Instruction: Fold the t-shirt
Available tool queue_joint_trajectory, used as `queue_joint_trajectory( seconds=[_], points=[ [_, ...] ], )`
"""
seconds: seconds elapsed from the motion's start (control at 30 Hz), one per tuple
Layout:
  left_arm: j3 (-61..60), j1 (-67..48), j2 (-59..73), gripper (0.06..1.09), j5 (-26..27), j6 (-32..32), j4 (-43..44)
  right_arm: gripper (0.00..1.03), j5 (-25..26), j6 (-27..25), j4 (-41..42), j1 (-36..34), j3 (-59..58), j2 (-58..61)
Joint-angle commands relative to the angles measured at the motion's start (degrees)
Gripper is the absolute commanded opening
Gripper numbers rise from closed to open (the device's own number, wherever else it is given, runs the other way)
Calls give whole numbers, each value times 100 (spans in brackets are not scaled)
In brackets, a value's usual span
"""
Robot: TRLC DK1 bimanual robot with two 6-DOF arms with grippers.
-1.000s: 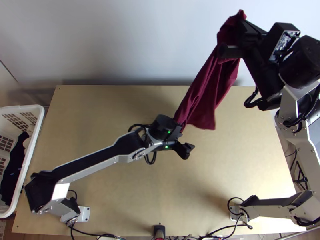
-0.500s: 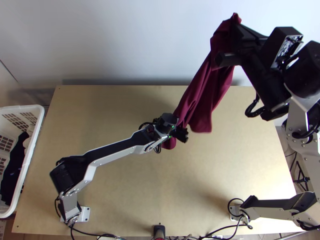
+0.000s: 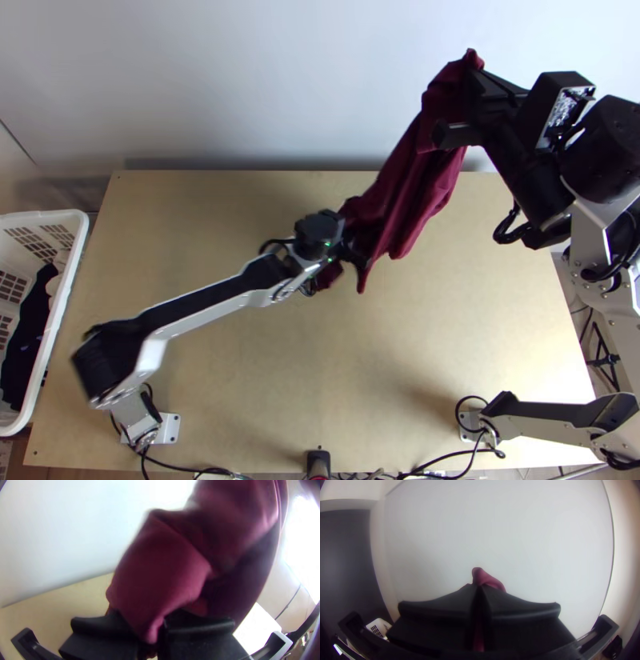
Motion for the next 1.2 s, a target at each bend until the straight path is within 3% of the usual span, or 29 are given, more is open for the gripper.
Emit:
queue_joint_trajectory(
  seconds=[0.0, 0.27, 0.37, 0.4, 0.43, 0.47, 0.5, 0.7, 0.87, 1.17],
  points=[
    [84, 617, -1342, 9, 709, 14, -176, 3, 3, -7, 125, -160, -343, -109],
    [1728, 2805, -278, 9, 885, -285, -369, 3, -6, 11, 380, -116, -466, -117],
    [2317, 3386, 530, 10, 1035, -584, -958, 3, -6, 2, 380, -89, -501, -126],
    [2519, 3517, 803, 20, 1078, -759, -1301, 3, -6, 2, 380, -89, -528, -153],
    [2677, 3605, 1014, 48, 1254, -882, -1635, 3, -6, 2, 380, -98, -572, -179],
    [2721, 3658, 1137, 90, 1325, -1014, -1811, 3, -6, -7, 380, -98, -624, -205],
    [2686, 3667, 1207, 105, 1333, -1076, -1907, 3, -6, -7, 380, -98, -695, -249],
    [2668, 3298, 1040, 104, 2019, -830, -2927, 3, 3, -7, 389, -116, -950, -372],
    [2571, 2779, 407, 104, 2036, -434, -3507, 3, -6, 2, 477, -107, -958, -372],
    [1569, 2190, -190, 104, 2036, -83, -3454, 3, -6, 2, 529, -89, -950, -381]
  ],
)
